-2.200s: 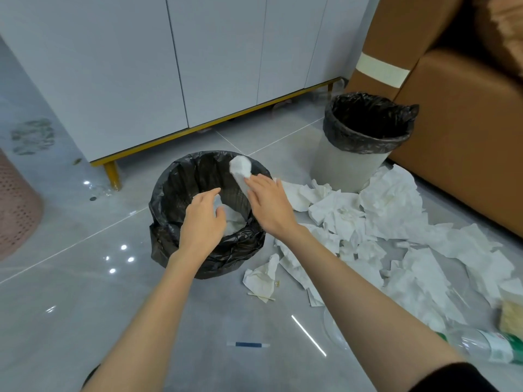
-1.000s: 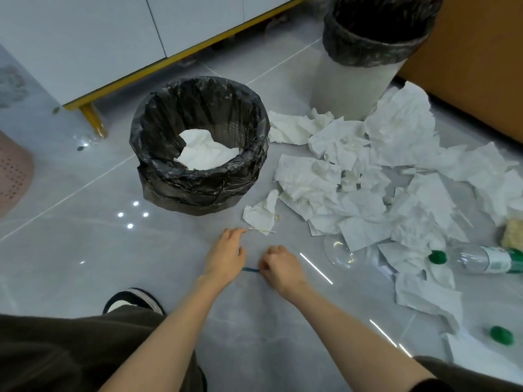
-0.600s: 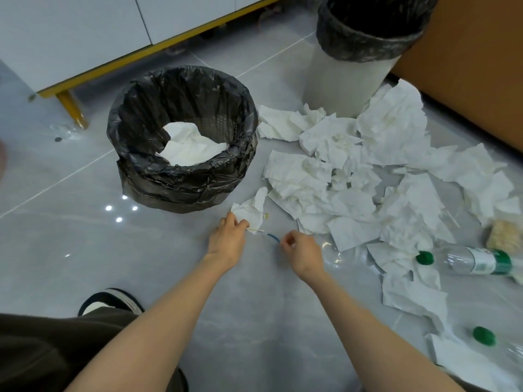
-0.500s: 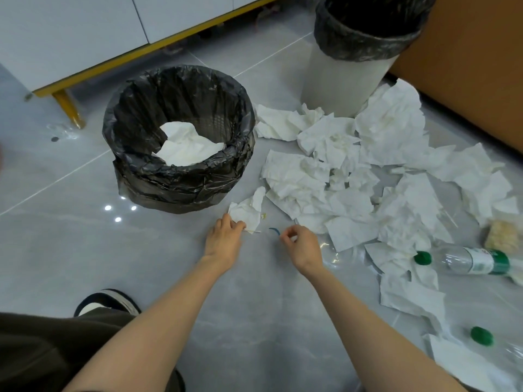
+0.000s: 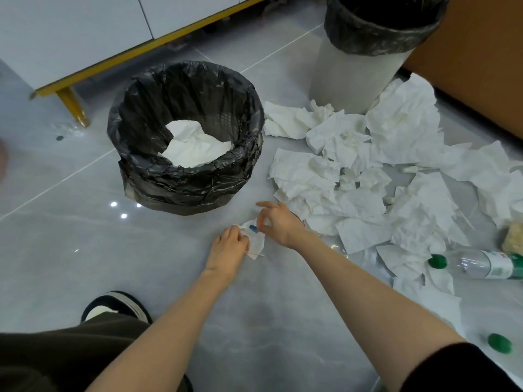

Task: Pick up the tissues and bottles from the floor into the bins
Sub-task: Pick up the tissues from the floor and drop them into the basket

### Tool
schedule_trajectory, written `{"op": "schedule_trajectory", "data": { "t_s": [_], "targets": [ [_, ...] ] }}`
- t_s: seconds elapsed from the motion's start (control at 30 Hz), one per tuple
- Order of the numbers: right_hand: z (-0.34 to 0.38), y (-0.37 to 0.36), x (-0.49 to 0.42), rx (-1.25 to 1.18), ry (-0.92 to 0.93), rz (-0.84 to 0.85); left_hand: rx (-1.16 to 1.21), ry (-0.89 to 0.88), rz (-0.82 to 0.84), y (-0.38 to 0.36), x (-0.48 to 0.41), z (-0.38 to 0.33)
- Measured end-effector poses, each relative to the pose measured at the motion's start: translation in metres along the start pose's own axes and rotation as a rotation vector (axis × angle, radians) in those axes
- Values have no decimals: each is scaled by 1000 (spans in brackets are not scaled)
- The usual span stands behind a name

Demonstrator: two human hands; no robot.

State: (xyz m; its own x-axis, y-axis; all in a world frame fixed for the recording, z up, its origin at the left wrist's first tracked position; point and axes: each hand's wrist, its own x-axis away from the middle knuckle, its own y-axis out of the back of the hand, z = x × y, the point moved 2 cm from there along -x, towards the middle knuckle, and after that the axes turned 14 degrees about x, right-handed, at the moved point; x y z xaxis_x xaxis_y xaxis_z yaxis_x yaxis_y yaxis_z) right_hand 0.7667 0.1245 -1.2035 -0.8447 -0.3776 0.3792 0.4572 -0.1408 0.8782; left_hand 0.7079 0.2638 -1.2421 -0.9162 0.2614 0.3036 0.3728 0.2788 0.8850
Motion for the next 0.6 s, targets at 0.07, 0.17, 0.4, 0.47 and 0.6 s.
{"op": "schedule_trajectory", "data": {
  "t_s": [0.07, 0.17, 0.4, 0.47, 0.6],
  "targets": [
    [1, -12, -2, 94, -16, 57, 20, -28, 6, -3, 2, 3],
    [-7, -25, 5, 31, -132, -16, 78, -17, -23, -5, 8, 6],
    [-19, -9, 28, -361, -355, -225, 373, 23, -115, 21, 1, -12],
    [-24, 18, 37, -501, -399, -349, 516, 1, -191, 40, -5, -24],
    [-25, 90, 56, -628, -342, -529, 831, -158, -272, 95, -17, -61]
  ]
}}
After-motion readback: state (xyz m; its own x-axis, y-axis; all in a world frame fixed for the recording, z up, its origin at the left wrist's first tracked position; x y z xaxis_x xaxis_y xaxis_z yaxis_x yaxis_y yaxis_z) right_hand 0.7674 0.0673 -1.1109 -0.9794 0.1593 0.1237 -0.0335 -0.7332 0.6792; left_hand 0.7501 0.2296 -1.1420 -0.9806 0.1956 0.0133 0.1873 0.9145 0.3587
